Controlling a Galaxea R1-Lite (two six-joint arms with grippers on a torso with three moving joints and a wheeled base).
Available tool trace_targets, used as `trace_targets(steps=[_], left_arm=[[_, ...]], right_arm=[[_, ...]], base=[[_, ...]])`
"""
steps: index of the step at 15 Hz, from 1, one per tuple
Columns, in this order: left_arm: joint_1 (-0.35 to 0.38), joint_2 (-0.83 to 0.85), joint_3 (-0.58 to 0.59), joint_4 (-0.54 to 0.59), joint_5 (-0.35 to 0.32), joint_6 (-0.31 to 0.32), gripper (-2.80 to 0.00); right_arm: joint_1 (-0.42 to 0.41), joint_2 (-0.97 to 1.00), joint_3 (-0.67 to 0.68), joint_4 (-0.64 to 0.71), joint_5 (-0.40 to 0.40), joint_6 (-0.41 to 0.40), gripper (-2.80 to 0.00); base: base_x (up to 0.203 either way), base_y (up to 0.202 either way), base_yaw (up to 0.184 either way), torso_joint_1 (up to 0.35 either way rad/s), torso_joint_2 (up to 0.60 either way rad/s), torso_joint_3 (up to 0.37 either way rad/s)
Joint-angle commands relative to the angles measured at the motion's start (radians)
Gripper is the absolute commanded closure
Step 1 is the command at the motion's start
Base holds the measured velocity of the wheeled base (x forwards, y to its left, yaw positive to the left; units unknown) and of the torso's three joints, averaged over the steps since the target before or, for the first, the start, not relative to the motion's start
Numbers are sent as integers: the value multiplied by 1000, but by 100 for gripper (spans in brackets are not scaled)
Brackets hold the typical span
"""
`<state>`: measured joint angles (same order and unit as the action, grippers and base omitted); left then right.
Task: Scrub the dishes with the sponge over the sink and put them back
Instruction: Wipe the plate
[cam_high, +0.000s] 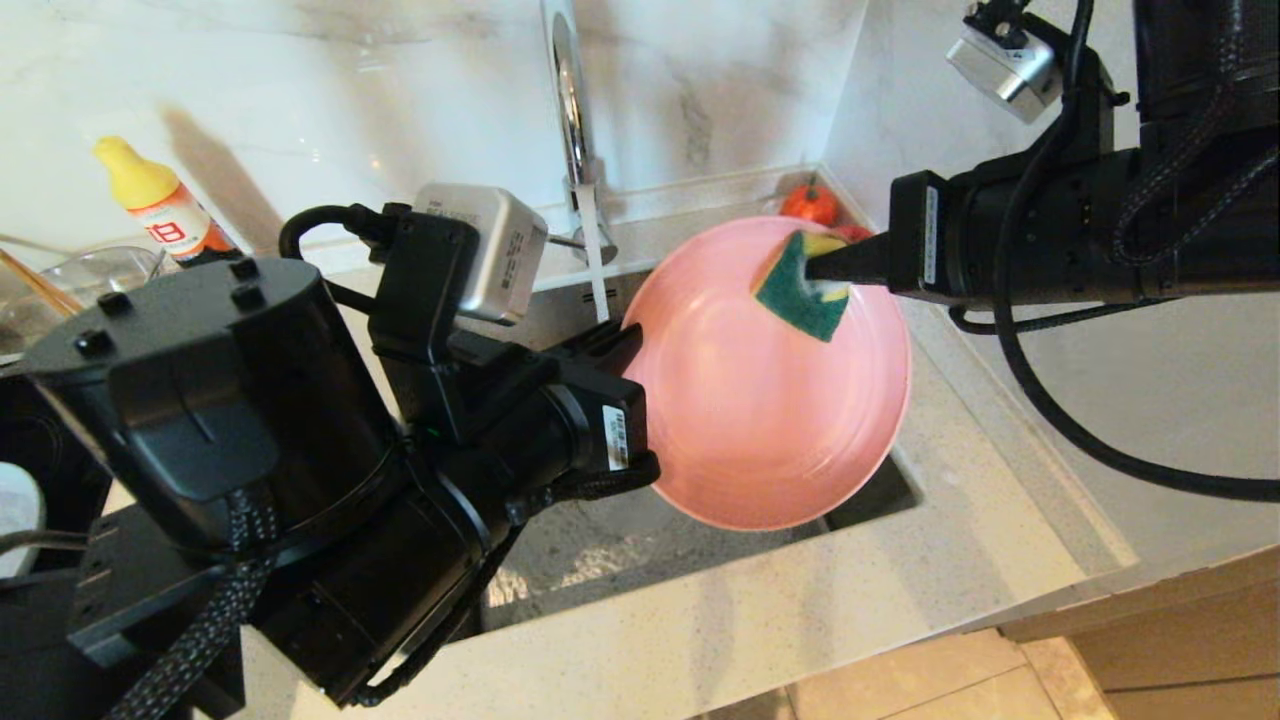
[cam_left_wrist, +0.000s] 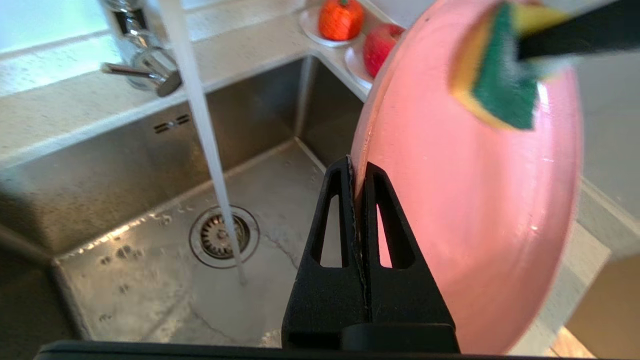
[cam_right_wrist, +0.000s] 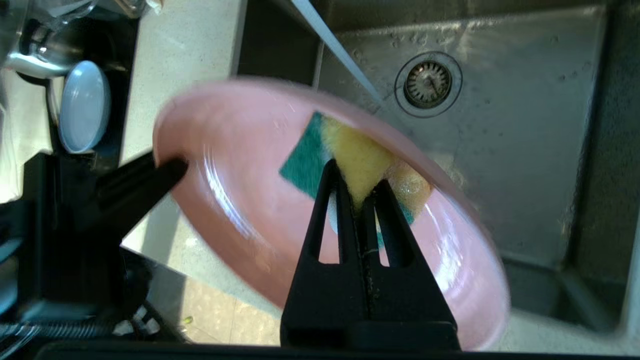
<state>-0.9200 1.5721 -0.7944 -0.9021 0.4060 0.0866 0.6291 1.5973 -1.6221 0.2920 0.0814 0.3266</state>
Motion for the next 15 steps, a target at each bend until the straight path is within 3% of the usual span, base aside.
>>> trace_targets(steps=[1,9,15], left_arm=[[-11,5,6,-4,1,1,0],[-13,25,-29,-8,2,-2,0],[1,50,-134,-5,38,-48,0]], right_arm=[[9,34,-4,-26,-21,-23,0],[88,57,-34,-29,-26,-26,0],[113,44,46,-31,-25,-20,0]], base=[[0,0,0,0,0,0],[0,0,0,0,0,0],[0,0,0,0,0,0]])
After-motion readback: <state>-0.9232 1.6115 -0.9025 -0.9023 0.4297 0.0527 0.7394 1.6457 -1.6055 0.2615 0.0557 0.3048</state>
